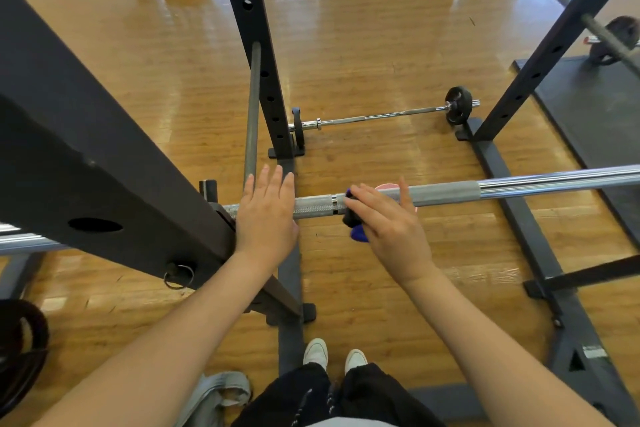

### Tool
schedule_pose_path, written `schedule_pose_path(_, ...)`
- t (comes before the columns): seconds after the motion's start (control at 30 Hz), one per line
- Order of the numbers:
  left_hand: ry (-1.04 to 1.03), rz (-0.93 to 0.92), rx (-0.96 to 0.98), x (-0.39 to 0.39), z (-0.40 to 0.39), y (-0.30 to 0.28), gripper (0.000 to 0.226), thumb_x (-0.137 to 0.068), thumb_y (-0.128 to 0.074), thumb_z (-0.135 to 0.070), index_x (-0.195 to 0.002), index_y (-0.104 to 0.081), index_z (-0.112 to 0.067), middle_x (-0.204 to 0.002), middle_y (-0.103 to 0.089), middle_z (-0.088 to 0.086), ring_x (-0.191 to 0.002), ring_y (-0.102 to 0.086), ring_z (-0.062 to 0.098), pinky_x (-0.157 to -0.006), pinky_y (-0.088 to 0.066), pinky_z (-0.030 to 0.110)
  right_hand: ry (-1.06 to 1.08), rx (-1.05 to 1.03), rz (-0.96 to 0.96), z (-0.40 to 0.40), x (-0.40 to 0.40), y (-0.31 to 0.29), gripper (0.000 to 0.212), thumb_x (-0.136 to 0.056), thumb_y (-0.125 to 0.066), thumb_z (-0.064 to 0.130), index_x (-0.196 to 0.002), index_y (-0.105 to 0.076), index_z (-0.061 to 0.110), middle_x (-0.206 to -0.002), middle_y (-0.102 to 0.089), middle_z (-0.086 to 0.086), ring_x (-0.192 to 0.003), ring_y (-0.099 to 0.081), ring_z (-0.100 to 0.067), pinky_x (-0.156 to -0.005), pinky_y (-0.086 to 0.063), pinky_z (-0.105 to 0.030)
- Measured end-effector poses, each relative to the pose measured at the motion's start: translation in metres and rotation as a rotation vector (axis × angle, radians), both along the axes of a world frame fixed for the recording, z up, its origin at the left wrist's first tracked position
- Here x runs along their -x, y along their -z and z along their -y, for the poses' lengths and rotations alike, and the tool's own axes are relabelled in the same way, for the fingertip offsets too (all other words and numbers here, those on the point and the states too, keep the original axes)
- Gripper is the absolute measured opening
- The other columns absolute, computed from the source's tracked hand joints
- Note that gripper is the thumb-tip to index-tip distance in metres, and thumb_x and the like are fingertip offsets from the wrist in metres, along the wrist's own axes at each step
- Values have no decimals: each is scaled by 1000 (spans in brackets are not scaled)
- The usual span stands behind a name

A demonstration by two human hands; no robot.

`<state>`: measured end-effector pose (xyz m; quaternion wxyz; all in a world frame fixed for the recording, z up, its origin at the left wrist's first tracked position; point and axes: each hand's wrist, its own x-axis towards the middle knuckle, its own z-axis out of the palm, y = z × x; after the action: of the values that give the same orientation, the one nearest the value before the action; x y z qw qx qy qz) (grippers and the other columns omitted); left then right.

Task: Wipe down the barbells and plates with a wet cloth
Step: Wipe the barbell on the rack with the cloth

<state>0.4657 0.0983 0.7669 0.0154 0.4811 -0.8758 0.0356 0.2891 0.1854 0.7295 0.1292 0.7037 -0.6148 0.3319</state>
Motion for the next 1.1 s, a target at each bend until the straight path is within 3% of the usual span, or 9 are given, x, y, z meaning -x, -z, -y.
schedule_pose_path(0.17,10,22,-19,-1,0,-1,74,-86,-60,-26,-149,-23,-9,-156,-19,11,-146,-9,27,-115,5,39,114,39,23,-22,45,5,27,-86,-55,10,-110,-69,8,-119,-65,-8,-114,-58,-17,-115,-11,-50)
schedule_pose_path(0.3,-18,67,-26,0,-3,-5,73,-90,-54,-30,-150,-15,-11,-158,-11,10,-146,-2,26,-116,6,41,276,-11,70,-42,85,4,29,-89,-49,9,-111,-68,5,-118,-65,-12,-115,-54,-19,-111,-15,-60)
schedule_pose_path(0.4,-71,141,5,6,-9,-10,79,-92,-48,-34,-150,-2,-8,-158,3,15,-146,6,30,-112,11,48,329,-30,126,-39,72,-11,31,-87,-46,11,-104,-70,1,-112,-68,-14,-104,-64,-29,-108,-22,-58)
schedule_pose_path(0.57,12,130,19,33,-32,-4,87,-94,-47,-32,-147,17,-5,-156,19,16,-143,19,31,-106,19,47,68,-47,70,-4,-21,-17,32,-78,-62,-2,-109,-68,4,-115,-66,-11,-113,-59,-26,-110,-24,-50)
schedule_pose_path(0.63,28,105,25,33,-33,-1,86,-93,-49,-28,-147,14,-4,-157,14,16,-144,15,30,-108,17,46,12,-80,12,3,-25,-10,38,-75,-68,-1,-112,-68,7,-118,-66,-12,-113,-61,-27,-107,-21,-56)
schedule_pose_path(0.73,86,90,97,24,-28,5,96,-77,-70,-20,-146,-5,-1,-156,-14,18,-144,-9,31,-113,-3,45,11,-50,-81,-1,-1,-6,32,-82,-56,7,-111,-69,10,-118,-66,-10,-108,-64,-24,-106,-21,-60)
schedule_pose_path(0.8,90,71,114,21,-27,5,100,-71,-74,-16,-143,-8,-1,-154,-19,20,-142,-9,30,-113,-10,44,55,-30,-64,-10,16,-5,33,-78,-63,2,-110,-69,9,-117,-67,-10,-107,-65,-23,-109,-20,-60)
schedule_pose_path(0.93,65,105,-1,25,-30,2,87,-95,-47,-17,-139,26,-3,-155,20,17,-140,24,29,-108,16,40,230,-9,27,-34,60,-3,30,-84,-54,9,-110,-69,8,-116,-67,-10,-104,-65,-25,-110,-17,-60)
schedule_pose_path(1.1,29,101,-37,31,-32,-4,81,-95,-47,-18,-148,13,-4,-156,16,17,-144,15,31,-110,15,39,424,-118,166,-49,90,-19,32,-76,-65,-12,-106,-69,0,-111,-68,-14,-97,-67,-33,-107,-16,-67)
